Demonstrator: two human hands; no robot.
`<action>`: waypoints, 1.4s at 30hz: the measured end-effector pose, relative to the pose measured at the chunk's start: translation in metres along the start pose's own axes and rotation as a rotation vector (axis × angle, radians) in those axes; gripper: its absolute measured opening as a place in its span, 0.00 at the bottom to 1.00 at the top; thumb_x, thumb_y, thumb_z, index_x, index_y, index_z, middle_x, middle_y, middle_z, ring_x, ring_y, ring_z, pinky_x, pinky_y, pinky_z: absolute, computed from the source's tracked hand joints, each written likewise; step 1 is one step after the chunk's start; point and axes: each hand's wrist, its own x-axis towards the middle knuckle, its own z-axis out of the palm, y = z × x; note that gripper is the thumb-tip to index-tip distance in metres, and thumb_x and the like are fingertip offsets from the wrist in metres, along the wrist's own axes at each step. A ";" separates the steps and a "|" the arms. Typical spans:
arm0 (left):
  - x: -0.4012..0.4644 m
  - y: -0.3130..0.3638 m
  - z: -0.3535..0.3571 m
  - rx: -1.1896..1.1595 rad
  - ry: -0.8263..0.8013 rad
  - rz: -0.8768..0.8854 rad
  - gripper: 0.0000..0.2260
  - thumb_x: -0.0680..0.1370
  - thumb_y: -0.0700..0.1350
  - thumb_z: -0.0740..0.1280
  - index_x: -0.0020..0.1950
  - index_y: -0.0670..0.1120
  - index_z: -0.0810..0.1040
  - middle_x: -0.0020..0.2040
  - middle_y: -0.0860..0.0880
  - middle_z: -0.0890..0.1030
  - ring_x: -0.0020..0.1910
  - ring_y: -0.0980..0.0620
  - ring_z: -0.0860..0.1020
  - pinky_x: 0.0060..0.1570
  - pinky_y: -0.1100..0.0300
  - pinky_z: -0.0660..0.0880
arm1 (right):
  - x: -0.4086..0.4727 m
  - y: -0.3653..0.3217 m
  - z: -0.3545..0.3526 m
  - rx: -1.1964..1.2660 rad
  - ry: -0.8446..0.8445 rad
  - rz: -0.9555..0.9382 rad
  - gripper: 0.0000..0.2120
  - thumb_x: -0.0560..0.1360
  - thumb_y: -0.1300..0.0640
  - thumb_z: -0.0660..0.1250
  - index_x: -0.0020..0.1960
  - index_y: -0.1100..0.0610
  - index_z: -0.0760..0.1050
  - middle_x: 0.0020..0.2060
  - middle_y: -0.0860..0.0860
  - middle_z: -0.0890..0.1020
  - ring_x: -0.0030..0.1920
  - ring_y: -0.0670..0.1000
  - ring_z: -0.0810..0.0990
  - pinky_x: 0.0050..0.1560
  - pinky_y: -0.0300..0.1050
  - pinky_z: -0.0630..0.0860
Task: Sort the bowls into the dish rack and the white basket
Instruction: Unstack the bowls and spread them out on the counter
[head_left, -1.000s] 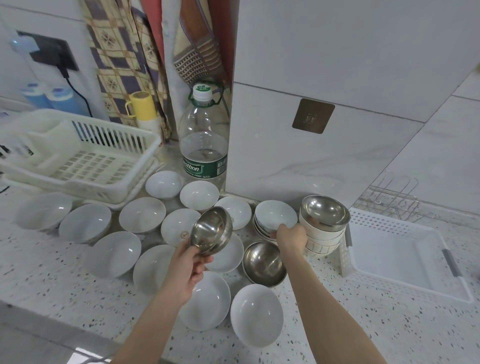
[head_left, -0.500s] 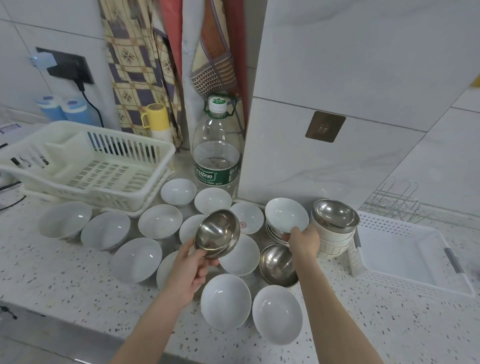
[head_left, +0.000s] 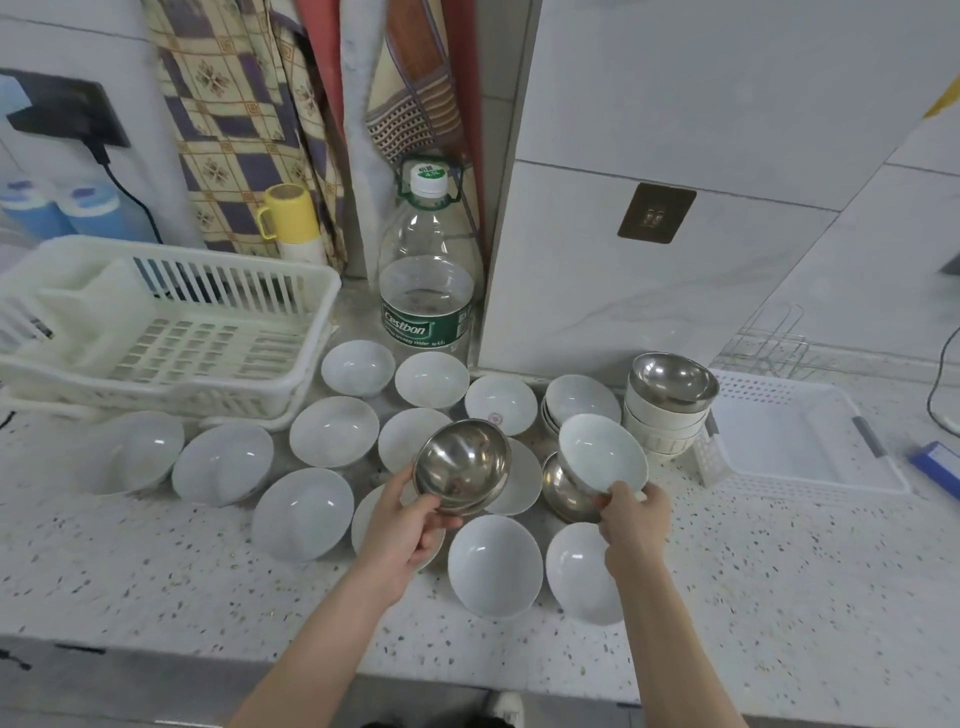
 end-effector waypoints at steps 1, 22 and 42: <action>-0.001 -0.001 -0.003 0.018 -0.002 0.000 0.21 0.79 0.37 0.65 0.70 0.53 0.69 0.37 0.39 0.83 0.24 0.55 0.71 0.19 0.66 0.56 | -0.004 0.003 0.000 0.012 0.005 0.014 0.22 0.76 0.65 0.58 0.70 0.59 0.65 0.53 0.64 0.79 0.32 0.50 0.70 0.30 0.42 0.66; 0.002 -0.044 0.101 0.290 -0.094 0.004 0.16 0.79 0.40 0.65 0.64 0.56 0.70 0.35 0.43 0.84 0.20 0.58 0.68 0.20 0.66 0.60 | 0.029 0.027 -0.136 0.158 0.222 0.091 0.24 0.76 0.67 0.57 0.72 0.59 0.65 0.34 0.59 0.77 0.31 0.48 0.69 0.30 0.42 0.64; 0.042 -0.099 0.256 0.650 -0.026 0.121 0.23 0.79 0.43 0.63 0.72 0.56 0.62 0.53 0.60 0.73 0.33 0.57 0.84 0.21 0.69 0.69 | 0.123 0.024 -0.215 0.041 -0.103 0.050 0.19 0.76 0.69 0.58 0.66 0.60 0.69 0.31 0.59 0.76 0.29 0.50 0.72 0.24 0.40 0.63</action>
